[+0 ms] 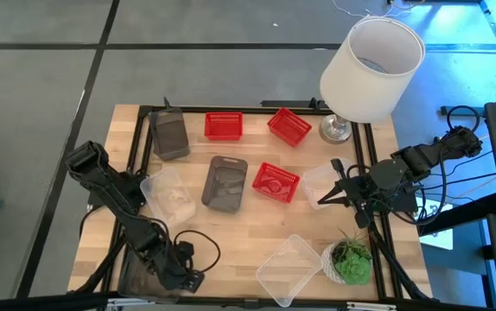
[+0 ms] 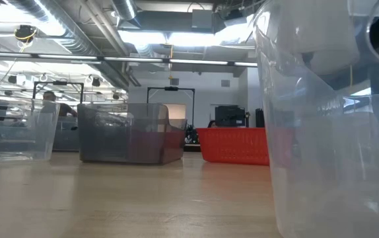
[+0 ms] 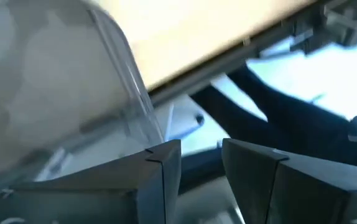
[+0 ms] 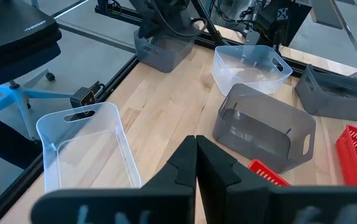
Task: Stack baskets by color
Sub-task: Stack the bottom black bin on the middle black bin
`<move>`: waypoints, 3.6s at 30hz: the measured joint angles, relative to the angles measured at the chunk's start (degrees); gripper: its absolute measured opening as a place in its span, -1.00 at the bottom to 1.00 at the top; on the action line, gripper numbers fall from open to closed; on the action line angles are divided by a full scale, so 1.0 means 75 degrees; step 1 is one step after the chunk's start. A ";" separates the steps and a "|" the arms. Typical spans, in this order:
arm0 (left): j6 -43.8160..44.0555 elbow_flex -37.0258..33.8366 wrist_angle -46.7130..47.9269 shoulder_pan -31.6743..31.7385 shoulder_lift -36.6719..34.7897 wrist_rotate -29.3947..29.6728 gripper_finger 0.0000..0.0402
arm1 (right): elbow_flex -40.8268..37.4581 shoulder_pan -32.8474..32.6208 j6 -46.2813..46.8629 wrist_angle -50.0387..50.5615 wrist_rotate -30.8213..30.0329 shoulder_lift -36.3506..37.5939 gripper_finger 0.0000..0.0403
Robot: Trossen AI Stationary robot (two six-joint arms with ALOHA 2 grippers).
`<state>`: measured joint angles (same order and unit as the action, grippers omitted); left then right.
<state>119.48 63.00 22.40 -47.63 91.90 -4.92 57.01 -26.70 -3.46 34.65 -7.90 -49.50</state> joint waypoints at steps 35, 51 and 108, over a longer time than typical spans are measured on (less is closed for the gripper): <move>-0.0169 0.0012 0.0826 0.0268 0.0812 0.0852 -0.46 | -0.0003 0.0000 0.0035 0.0000 0.0000 0.0003 -0.96; -0.1949 0.0483 0.0856 0.1098 0.0851 -0.0057 -0.99 | -0.0003 0.0001 0.0051 0.0003 0.0000 0.0003 -0.96; -1.5326 0.3998 0.5559 0.5027 0.0848 0.1244 -1.00 | -0.0003 0.0003 0.1623 0.0221 -0.2194 0.0000 -0.96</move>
<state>4.53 92.99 64.09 -9.92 98.26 4.40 56.99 -26.68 8.71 36.32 -24.36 -49.50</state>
